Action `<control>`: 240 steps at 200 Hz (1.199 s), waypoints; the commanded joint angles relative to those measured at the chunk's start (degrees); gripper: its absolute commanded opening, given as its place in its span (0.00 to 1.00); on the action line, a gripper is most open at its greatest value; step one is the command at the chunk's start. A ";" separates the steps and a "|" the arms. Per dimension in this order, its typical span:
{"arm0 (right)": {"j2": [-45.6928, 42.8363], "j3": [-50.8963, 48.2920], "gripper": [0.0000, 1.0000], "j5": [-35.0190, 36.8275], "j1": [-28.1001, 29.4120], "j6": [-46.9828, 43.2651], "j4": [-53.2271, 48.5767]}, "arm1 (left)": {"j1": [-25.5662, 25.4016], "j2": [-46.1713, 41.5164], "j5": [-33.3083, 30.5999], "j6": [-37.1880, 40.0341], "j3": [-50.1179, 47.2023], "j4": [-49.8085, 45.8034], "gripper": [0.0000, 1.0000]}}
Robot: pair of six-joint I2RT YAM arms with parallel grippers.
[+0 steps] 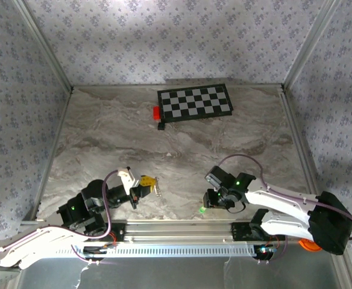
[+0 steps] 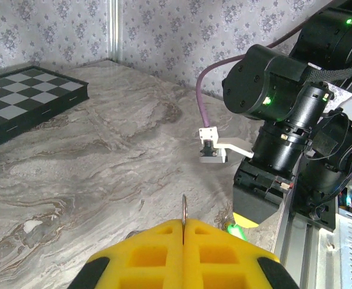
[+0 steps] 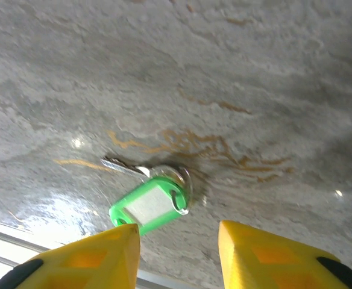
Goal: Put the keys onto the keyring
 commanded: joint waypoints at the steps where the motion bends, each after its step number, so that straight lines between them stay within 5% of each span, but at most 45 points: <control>1: 0.34 -1.09 0.38 0.55 0.33 1.72 3.37 | 0.28 -0.56 1.17 -0.89 1.03 3.22 0.00; 189: 7.67 6.22 0.00 6.57 -0.82 -4.97 -7.45 | 0.30 -1.79 0.74 -0.76 -0.01 2.58 0.00; 240: 17.11 15.61 0.00 7.13 -0.80 -13.59 -16.23 | 0.30 -2.27 0.99 -1.12 -0.87 2.88 0.00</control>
